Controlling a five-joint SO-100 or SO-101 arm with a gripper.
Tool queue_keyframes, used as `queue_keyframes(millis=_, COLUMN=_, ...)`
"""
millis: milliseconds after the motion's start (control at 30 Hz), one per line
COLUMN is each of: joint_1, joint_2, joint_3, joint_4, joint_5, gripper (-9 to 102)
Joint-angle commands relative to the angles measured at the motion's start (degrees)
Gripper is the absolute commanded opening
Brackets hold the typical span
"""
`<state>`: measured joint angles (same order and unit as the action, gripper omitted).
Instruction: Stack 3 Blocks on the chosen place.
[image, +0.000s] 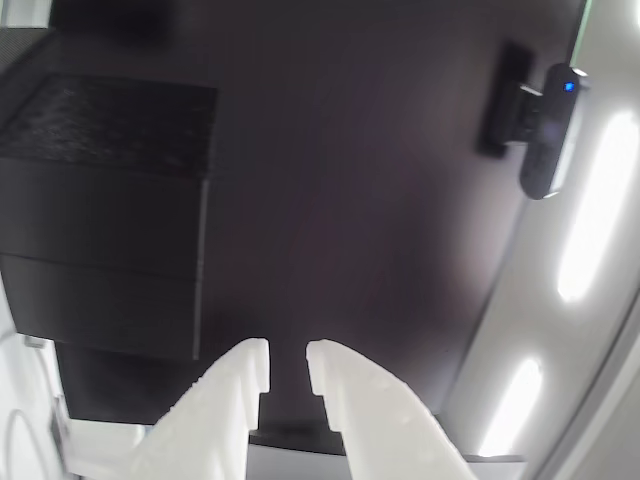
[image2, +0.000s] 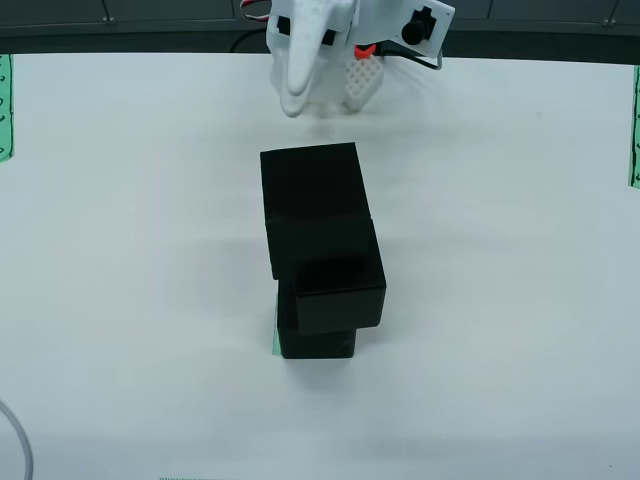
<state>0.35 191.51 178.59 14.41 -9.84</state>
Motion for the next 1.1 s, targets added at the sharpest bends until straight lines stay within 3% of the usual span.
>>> queue_keyframes(millis=0, joint_1=-0.5, joint_2=2.3, joint_3=1.2, joint_4=7.5, joint_5=4.8, gripper=0)
queue_keyframes(millis=133, joint_1=-1.5, joint_2=5.4, joint_3=1.8, joint_4=15.6, joint_5=6.3, gripper=0)
queue_keyframes(millis=500, joint_1=-1.0, joint_2=5.4, joint_3=1.8, joint_4=27.1, joint_5=7.9, gripper=0)
queue_keyframes(millis=1067, joint_1=-0.4, joint_2=5.4, joint_3=1.8, joint_4=32.5, joint_5=8.3, gripper=0)
